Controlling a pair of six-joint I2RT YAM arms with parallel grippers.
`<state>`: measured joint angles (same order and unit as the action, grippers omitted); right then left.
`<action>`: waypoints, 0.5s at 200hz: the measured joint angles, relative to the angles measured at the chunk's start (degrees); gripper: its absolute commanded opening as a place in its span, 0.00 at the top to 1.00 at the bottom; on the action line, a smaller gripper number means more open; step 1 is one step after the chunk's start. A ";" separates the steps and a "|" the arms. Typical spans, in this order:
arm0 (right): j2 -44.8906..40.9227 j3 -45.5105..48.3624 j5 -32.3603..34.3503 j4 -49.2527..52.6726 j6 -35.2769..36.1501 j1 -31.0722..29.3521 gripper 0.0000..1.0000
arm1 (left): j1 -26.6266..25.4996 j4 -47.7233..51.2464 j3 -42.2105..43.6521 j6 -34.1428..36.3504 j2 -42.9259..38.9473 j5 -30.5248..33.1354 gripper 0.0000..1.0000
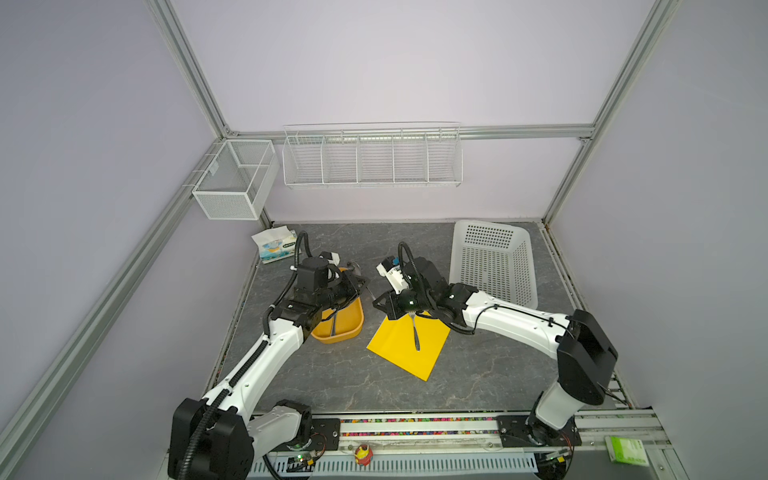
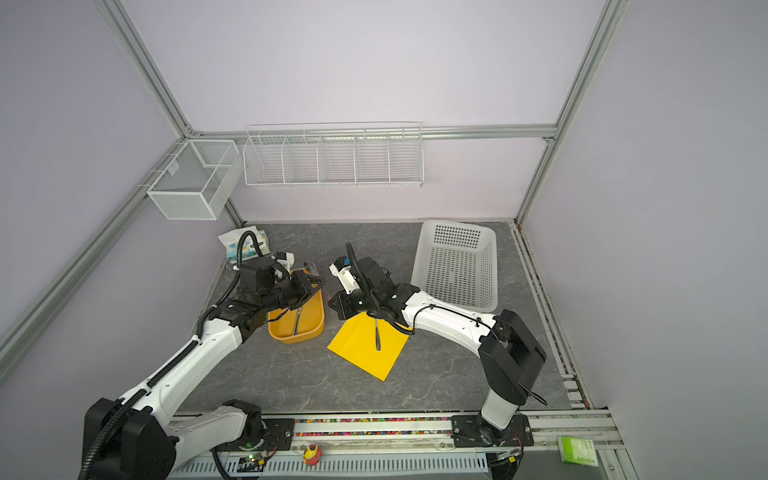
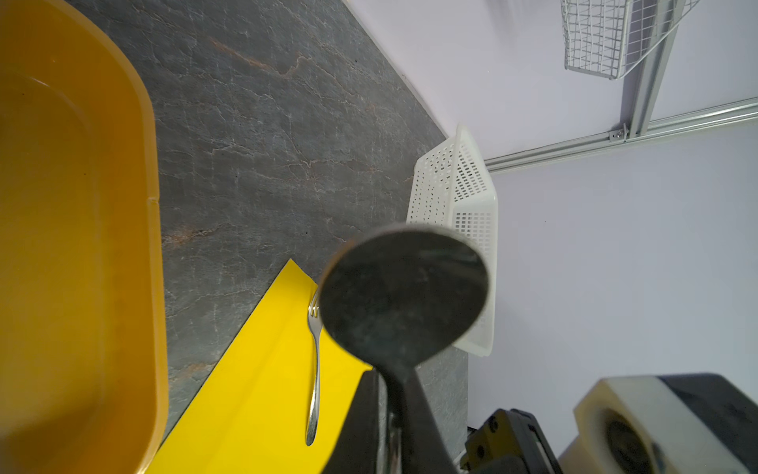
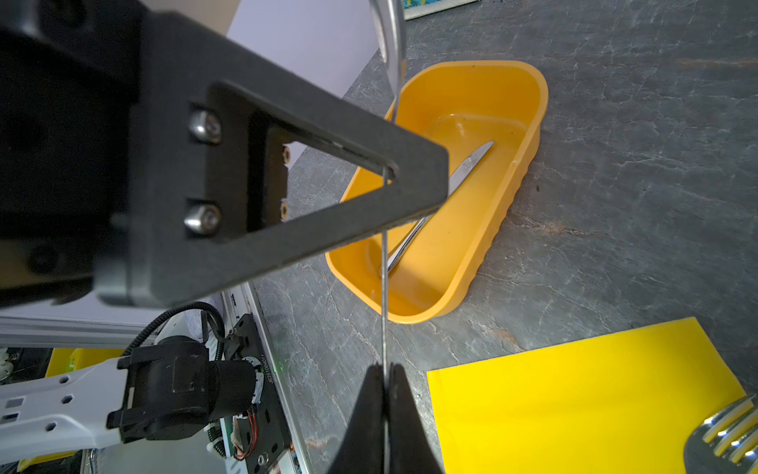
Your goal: Place the utensils on the paper napkin and roll it up
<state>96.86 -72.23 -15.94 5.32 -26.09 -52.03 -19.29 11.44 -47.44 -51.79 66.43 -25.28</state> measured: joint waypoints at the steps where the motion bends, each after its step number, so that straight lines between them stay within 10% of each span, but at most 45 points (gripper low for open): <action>1: 0.00 0.00 0.00 0.00 0.02 0.00 0.93 | -0.04 0.00 -0.02 0.00 0.07 0.00 0.88; 100: -8.09 5.66 2.93 0.00 0.13 1.55 0.59 | -1.29 4.37 -3.74 4.57 1.84 2.80 1.00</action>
<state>88.77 -66.57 -13.02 5.32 -25.96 -50.48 -20.58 15.81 -51.18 -47.22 68.27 -22.48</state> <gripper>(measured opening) 0.385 0.051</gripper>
